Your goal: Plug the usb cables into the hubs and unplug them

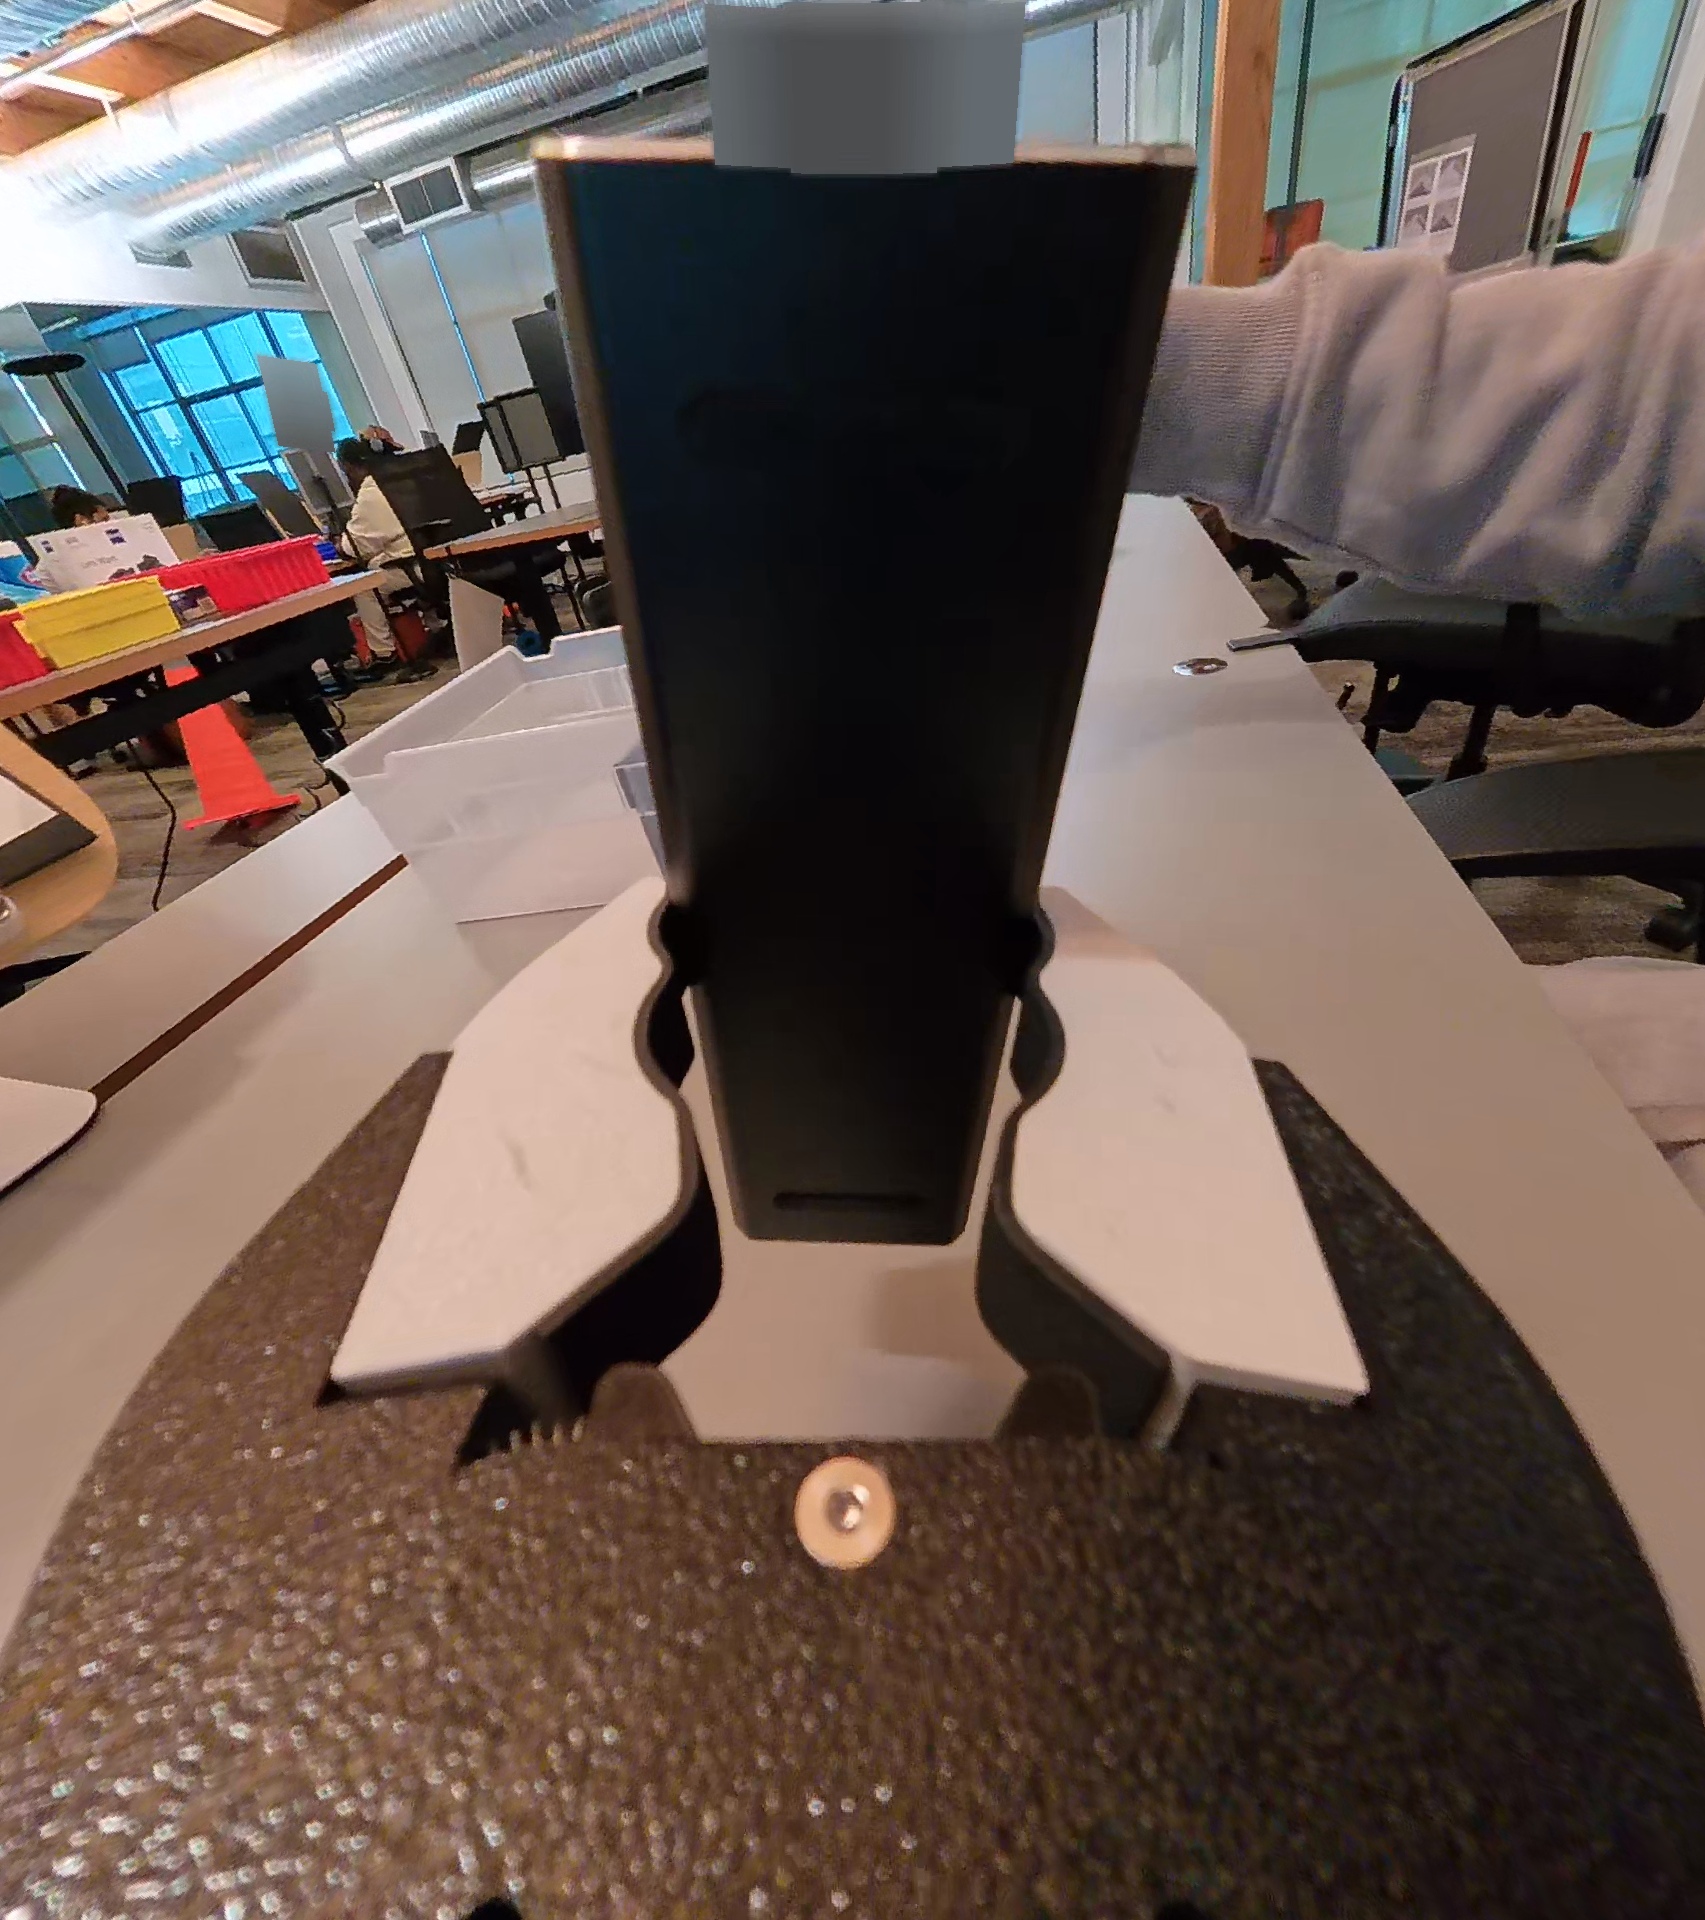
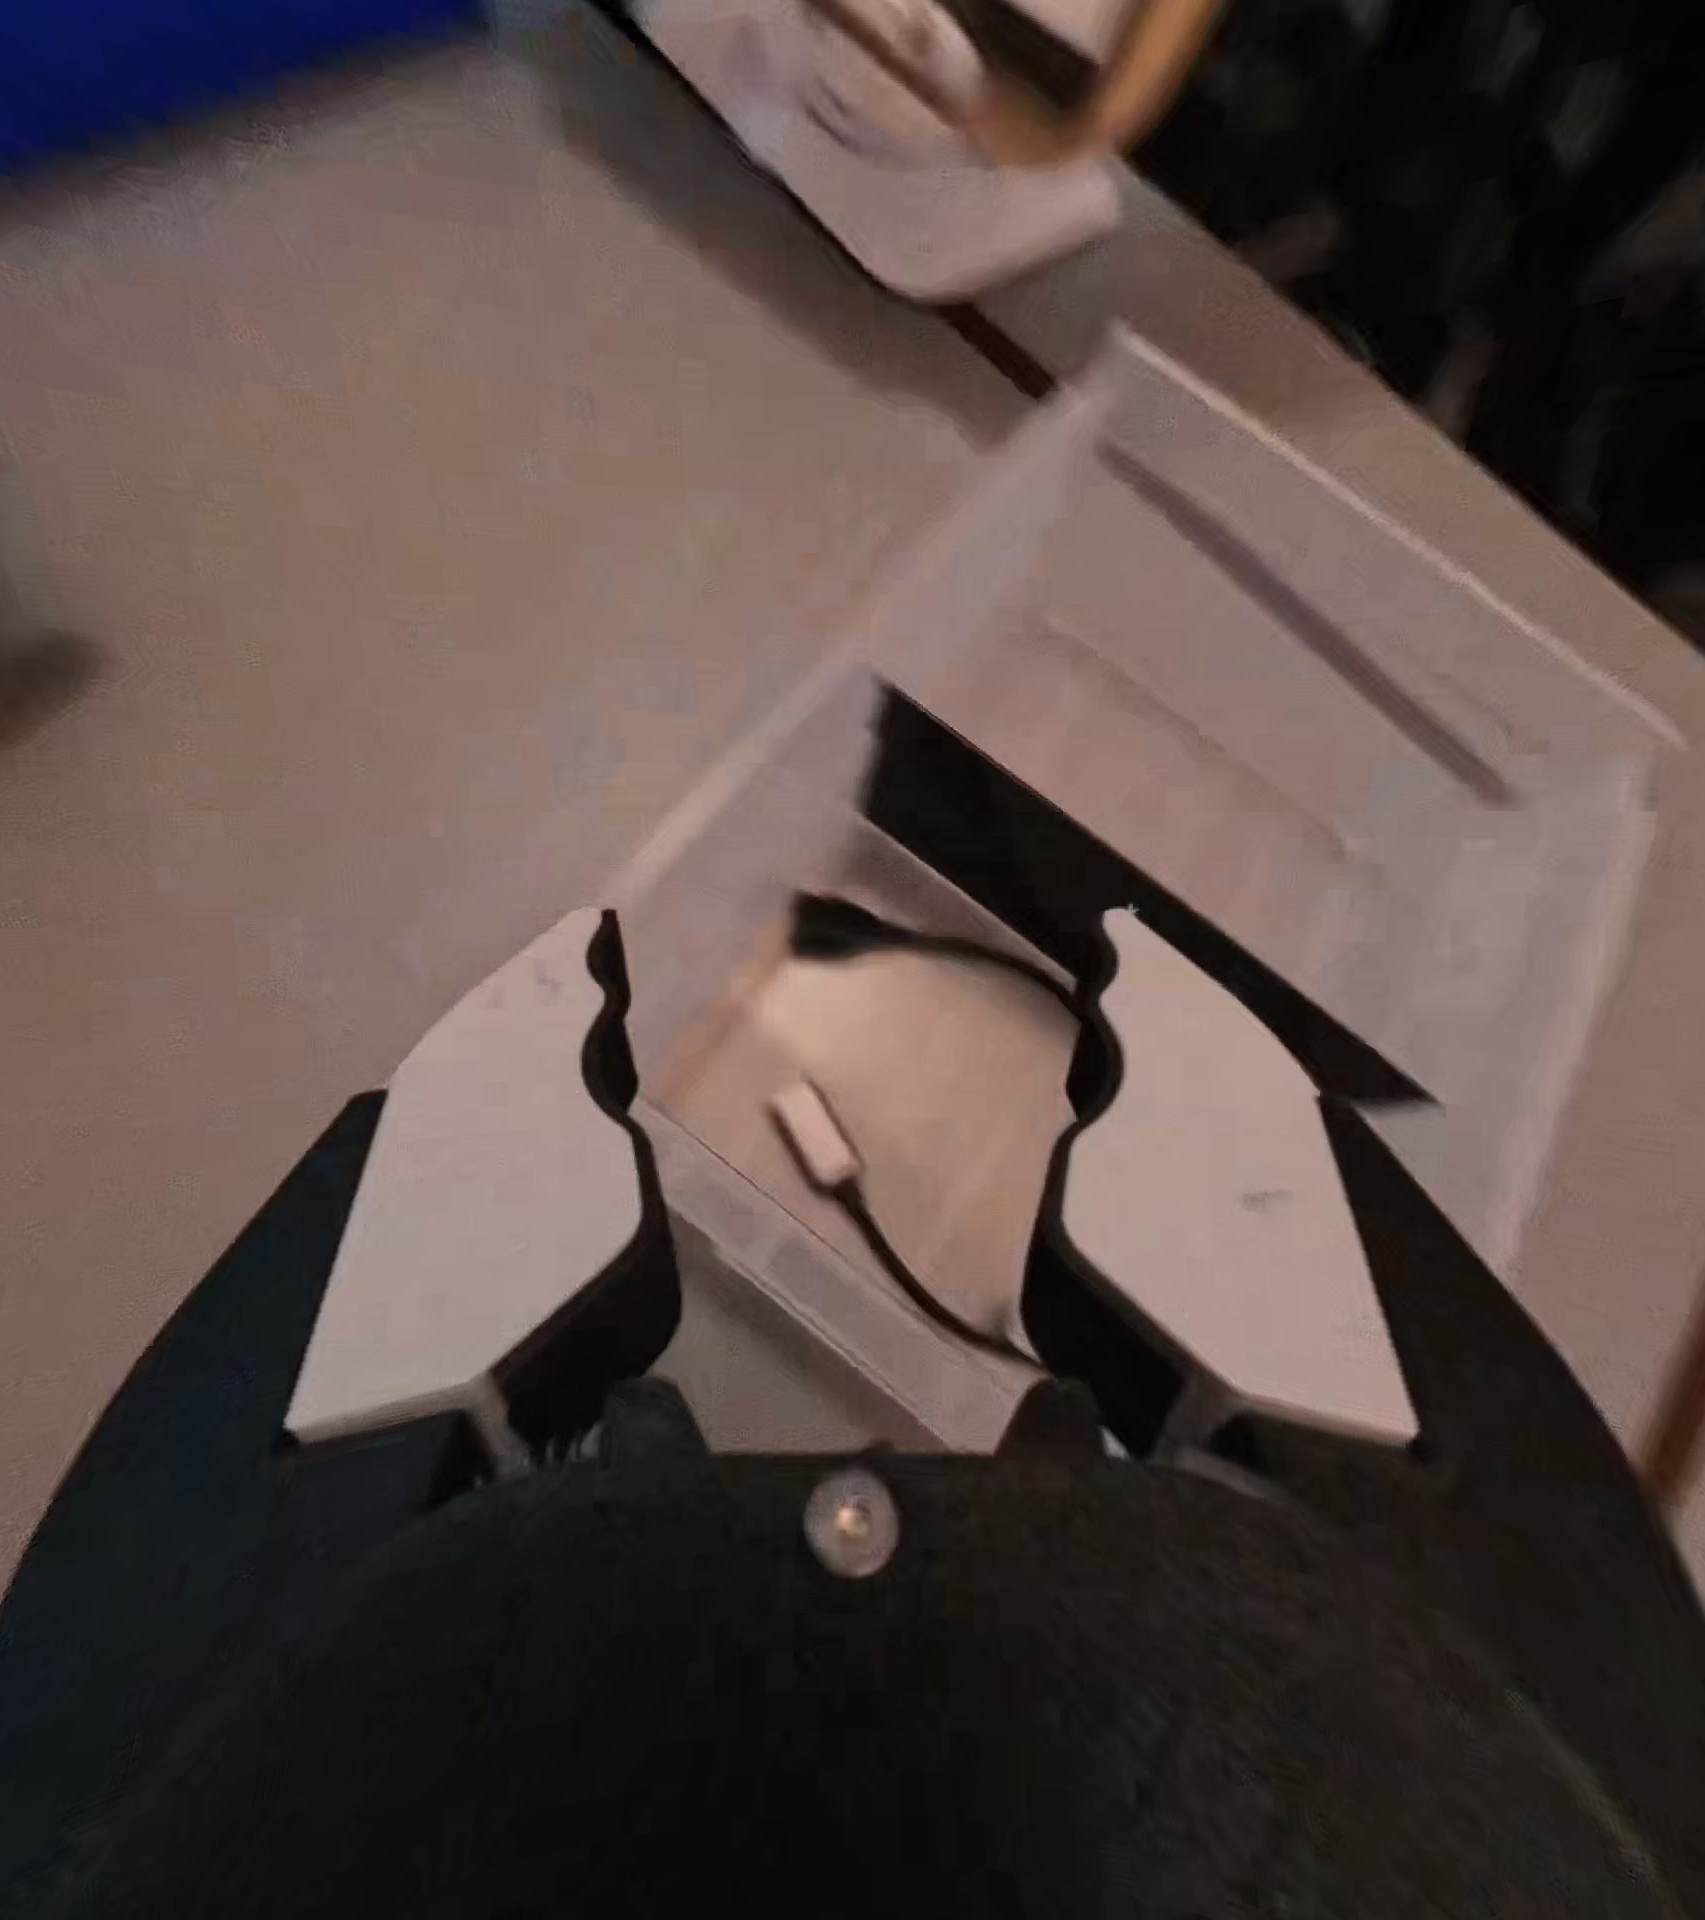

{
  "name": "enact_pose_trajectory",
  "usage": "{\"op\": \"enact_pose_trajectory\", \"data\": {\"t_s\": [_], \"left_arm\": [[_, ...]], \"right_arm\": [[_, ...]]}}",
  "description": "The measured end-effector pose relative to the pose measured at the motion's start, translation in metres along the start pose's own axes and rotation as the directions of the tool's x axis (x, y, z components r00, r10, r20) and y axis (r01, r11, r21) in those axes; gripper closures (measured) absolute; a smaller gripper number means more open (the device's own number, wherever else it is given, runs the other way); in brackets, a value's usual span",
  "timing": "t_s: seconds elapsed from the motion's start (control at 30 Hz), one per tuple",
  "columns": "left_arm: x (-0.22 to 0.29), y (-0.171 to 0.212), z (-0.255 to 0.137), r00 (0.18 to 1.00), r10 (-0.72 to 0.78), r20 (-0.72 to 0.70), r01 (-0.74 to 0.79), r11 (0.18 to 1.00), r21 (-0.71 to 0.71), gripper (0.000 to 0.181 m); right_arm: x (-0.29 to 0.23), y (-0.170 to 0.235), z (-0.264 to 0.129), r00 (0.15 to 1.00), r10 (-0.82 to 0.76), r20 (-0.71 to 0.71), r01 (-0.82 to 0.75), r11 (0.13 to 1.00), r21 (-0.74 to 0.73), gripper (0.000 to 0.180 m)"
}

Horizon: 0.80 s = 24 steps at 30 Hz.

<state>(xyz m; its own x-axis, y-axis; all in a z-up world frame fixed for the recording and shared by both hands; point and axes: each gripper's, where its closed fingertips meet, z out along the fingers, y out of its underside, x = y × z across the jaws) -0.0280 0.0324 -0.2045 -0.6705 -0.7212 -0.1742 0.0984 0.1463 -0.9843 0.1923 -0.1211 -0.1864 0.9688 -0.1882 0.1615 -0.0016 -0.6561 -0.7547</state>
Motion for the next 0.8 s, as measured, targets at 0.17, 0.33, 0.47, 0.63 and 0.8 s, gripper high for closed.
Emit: {"op": "enact_pose_trajectory", "data": {"t_s": [0.17,0.33,0.47,0.63,0.8], "left_arm": [[0.011,-0.003,0.007,0.999,0.003,-0.052,-0.002,1.0,0.019,0.121],[0.024,-0.005,0.012,0.994,0.015,-0.109,-0.012,0.999,0.035,0.12],[0.034,-0.014,0.007,0.985,0.033,-0.168,-0.017,0.995,0.098,0.121],[0.034,-0.014,0.007,0.986,0.039,-0.161,-0.022,0.994,0.109,0.121],[0.033,-0.009,0.008,0.986,0.048,-0.159,-0.035,0.996,0.084,0.121]], "right_arm": [[-0.188,-0.071,0.016,0.88,-0.316,0.354,0.183,0.915,0.361,0.092],[-0.27,-0.101,0.033,0.772,-0.487,0.409,0.278,0.837,0.471,0.106],[-0.275,-0.107,0.04,0.722,-0.536,0.437,0.309,0.815,0.49,0.111],[-0.283,-0.103,0.043,0.678,-0.553,0.484,0.325,0.817,0.477,0.124],[-0.285,-0.098,0.048,0.699,-0.551,0.457,0.354,0.821,0.449,0.123]]}}
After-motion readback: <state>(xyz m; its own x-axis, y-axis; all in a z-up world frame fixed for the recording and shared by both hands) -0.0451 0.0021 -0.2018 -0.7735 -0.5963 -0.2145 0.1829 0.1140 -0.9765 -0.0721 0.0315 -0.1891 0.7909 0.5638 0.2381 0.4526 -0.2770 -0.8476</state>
